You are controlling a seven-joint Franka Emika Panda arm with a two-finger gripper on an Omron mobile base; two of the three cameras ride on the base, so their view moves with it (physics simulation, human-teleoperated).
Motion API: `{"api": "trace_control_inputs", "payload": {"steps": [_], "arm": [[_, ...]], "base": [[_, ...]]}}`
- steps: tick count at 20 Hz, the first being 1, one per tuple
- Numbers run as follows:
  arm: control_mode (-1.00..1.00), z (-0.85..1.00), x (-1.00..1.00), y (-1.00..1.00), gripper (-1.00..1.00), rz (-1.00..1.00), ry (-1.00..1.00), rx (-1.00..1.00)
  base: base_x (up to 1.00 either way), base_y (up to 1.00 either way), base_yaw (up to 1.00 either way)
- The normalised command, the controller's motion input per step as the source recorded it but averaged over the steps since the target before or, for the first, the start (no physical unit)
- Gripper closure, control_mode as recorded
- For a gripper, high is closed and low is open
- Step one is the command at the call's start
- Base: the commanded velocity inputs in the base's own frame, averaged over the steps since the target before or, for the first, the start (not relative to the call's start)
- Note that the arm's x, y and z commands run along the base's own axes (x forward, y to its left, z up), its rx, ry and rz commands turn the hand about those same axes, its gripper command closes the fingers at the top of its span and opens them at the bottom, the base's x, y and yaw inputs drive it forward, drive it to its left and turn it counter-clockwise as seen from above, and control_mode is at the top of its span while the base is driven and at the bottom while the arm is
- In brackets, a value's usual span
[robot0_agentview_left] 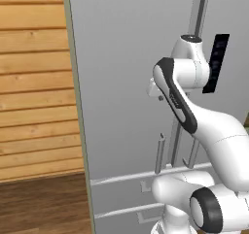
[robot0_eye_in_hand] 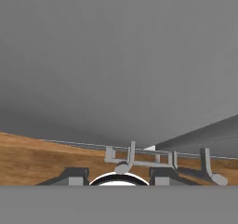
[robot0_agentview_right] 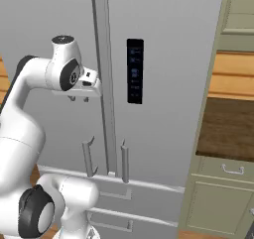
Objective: Take the strawberry from the fridge and place it on top of the pancake, located on the dining counter.
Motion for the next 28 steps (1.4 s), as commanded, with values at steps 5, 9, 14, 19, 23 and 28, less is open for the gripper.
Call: {"api": "trace_control_inputs", "payload": {"steps": [5, 9, 14, 19, 23, 28], "arm": [[1.00, 0.00, -0.13, -0.07, -1.00, -0.01, 0.00, 0.00], [1.00, 0.00, 0.00, 0.00, -1.00, 0.00, 0.00, 0.00], [1.00, 0.00, 0.00, 0.00, -1.00, 0.00, 0.00, 0.00], [1.00, 0.00, 0.00, 0.00, -1.00, 0.00, 0.00, 0.00], [1.00, 0.00, 0.00, 0.00, -1.00, 0.00, 0.00, 0.00], [1.00, 0.00, 0.00, 0.00, -1.00, 0.00, 0.00, 0.00]], "base": [[-0.07, -0.05, -0.01], [-0.50, -0.29, -0.10], [-0.42, -0.45, -0.07], [0.00, -0.34, 0.00], [-0.27, -0.07, -0.02], [-0.67, 0.00, -0.05]]}}
